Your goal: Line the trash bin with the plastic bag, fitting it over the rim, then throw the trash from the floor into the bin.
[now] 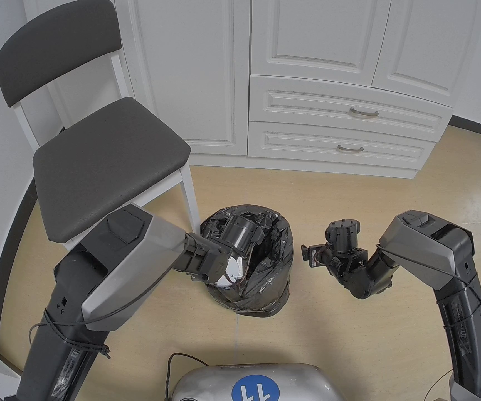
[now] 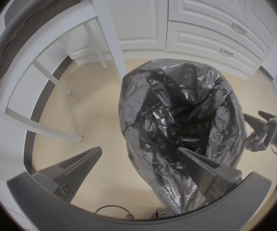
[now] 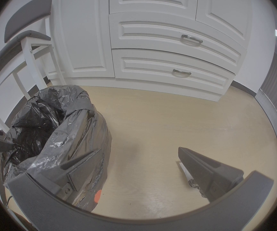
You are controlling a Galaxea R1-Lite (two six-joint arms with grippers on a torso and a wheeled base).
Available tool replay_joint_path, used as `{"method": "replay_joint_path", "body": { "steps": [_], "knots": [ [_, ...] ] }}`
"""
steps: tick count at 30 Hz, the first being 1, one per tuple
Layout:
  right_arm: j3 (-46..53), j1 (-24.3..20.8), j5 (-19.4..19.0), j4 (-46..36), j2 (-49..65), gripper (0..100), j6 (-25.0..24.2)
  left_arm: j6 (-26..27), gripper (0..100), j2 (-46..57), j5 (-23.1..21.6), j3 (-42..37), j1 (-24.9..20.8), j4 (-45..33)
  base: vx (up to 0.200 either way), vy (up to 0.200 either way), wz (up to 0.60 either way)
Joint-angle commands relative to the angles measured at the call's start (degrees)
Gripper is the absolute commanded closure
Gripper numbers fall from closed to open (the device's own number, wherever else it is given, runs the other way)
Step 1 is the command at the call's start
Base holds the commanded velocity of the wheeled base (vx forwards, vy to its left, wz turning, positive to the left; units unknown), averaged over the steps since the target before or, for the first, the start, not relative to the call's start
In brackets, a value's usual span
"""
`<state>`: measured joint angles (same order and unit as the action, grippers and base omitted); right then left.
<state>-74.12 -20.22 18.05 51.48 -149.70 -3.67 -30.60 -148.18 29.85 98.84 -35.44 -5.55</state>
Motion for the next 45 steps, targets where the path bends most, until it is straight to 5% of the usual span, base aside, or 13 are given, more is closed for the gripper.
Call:
{"method": "replay_joint_path", "body": {
  "steps": [1, 9, 24, 45],
  "knots": [
    [0.1, -0.1, 0.1, -0.1, -0.5, 0, 0.1, 0.3, 0, -2.0, 0.1, 0.3, 0.1, -0.9, 0.000, 0.000, 0.00],
    [0.3, 0.1, 0.1, -0.1, -0.7, 0, 0.2, 0.8, 0, -1.9, 0.0, 0.3, 1.4, -9.1, 0.000, 0.000, 0.00],
    [0.1, 1.0, 0.0, -0.1, 0.2, 0, 0.2, 3.8, 0, 0.5, 0.0, -0.2, 8.4, -9.1, 0.000, 0.000, 0.00],
    [-0.1, 3.6, -0.2, -0.9, 2.8, 0, 0.3, 4.1, 0, 3.4, 0.0, -1.8, 8.8, -9.0, 0.000, 0.000, 0.00]
  ]
}}
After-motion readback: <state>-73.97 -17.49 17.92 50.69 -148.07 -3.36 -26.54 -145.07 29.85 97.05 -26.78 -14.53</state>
